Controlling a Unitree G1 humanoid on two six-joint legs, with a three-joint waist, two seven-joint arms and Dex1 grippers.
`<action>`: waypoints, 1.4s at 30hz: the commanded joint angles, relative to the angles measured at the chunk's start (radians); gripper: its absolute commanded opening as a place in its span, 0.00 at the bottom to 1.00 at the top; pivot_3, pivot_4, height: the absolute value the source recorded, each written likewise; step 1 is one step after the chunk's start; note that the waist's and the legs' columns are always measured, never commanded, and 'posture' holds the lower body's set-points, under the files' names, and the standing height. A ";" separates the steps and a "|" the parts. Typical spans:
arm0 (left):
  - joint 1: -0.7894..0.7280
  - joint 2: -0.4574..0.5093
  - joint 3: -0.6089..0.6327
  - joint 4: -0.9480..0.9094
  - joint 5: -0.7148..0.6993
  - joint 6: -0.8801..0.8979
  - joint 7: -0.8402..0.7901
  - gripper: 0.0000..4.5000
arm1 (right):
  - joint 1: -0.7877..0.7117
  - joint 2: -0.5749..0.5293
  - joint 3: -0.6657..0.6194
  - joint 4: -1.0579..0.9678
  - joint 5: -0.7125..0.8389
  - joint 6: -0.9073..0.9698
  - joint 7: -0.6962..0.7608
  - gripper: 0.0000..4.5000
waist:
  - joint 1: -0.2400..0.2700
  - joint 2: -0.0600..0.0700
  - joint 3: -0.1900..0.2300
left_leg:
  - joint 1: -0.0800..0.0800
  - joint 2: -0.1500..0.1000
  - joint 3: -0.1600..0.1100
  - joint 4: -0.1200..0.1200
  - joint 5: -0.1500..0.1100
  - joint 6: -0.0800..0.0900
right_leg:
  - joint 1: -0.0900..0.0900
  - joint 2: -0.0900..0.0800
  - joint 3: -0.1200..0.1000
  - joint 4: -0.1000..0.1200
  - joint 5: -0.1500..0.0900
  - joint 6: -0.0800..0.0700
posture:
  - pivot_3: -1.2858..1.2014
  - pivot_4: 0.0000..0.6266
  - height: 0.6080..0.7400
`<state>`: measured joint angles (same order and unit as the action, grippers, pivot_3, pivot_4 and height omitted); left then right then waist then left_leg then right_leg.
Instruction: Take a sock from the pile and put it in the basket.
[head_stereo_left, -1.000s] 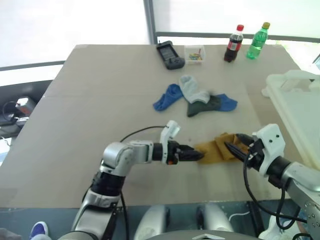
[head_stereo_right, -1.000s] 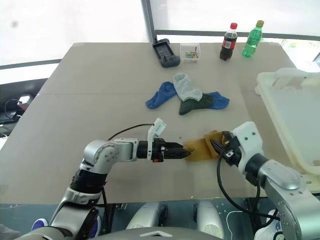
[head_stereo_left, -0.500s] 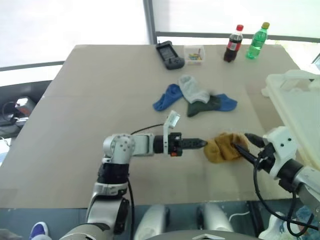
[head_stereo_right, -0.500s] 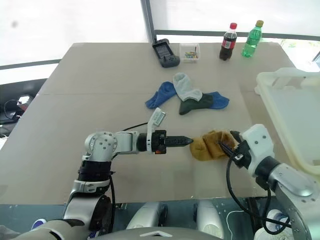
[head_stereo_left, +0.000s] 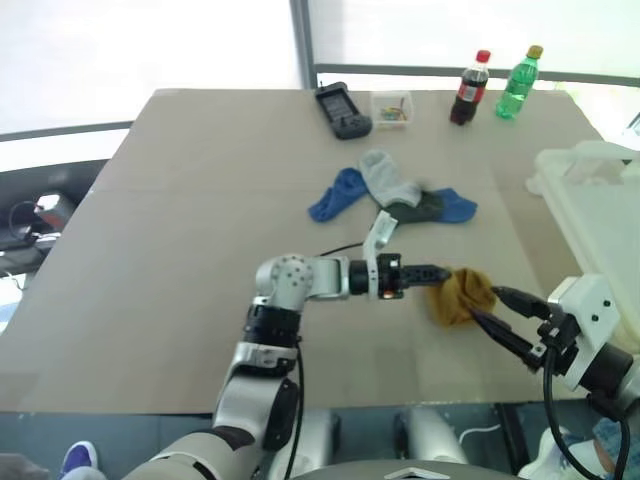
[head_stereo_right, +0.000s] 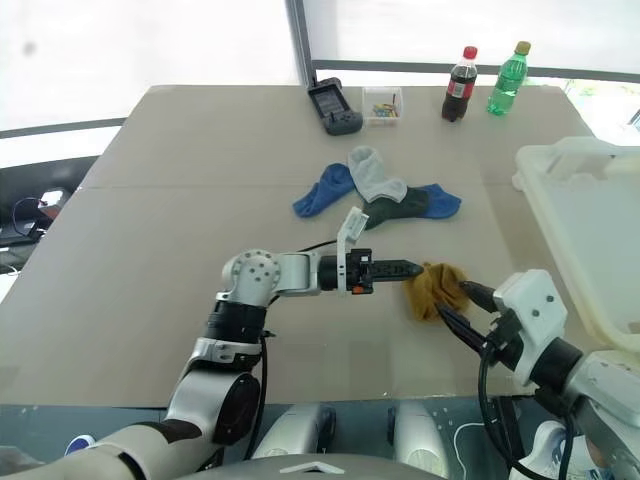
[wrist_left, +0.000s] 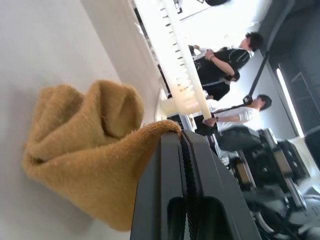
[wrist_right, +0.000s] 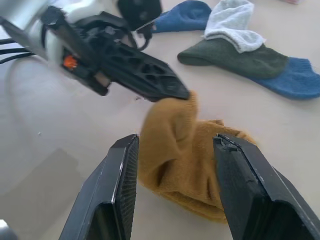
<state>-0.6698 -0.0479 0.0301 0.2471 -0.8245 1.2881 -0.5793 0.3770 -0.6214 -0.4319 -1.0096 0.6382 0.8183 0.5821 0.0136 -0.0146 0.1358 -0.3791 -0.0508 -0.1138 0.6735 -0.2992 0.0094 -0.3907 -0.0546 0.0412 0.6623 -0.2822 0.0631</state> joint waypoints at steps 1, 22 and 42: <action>-0.033 -0.040 -0.004 0.023 0.020 -0.054 0.008 0.03 | -0.018 -0.029 0.093 -0.037 -0.021 -0.028 -0.023 0.54 | 0.000 0.000 0.000 | 0.000 0.000 0.000 0.000 0.000 0.000 | 0.000 0.000 0.000 0.000 0.000 0.000 | 0.52 0.24 1.00; -0.054 -0.085 -0.112 0.092 0.154 -0.216 -0.073 0.03 | -0.218 -0.003 0.369 0.224 -0.256 0.005 -0.170 0.54 | 0.001 0.000 0.000 | -0.001 0.000 0.000 0.001 0.000 0.000 | -0.001 0.000 0.000 0.000 0.000 0.000 | 0.52 0.24 1.00; 0.257 0.504 -0.222 -0.406 0.297 -0.784 -0.582 0.90 | -0.234 0.067 0.292 0.448 -0.175 -0.048 -0.110 0.54 | -0.014 0.001 -0.001 | 0.004 0.001 0.000 0.000 0.000 0.000 | 0.004 -0.002 0.000 0.000 0.000 0.000 | 0.52 0.24 1.00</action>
<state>-0.4199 0.4540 -0.2060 -0.1088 -0.5308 0.5582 -1.1379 0.1432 -0.5457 -0.0997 -0.5822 0.4599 0.7716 0.4725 -0.0007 -0.0137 0.1351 -0.3743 -0.0501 -0.1140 0.6733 -0.2991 0.0094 -0.3860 -0.0566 0.0413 0.6619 -0.2821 0.0630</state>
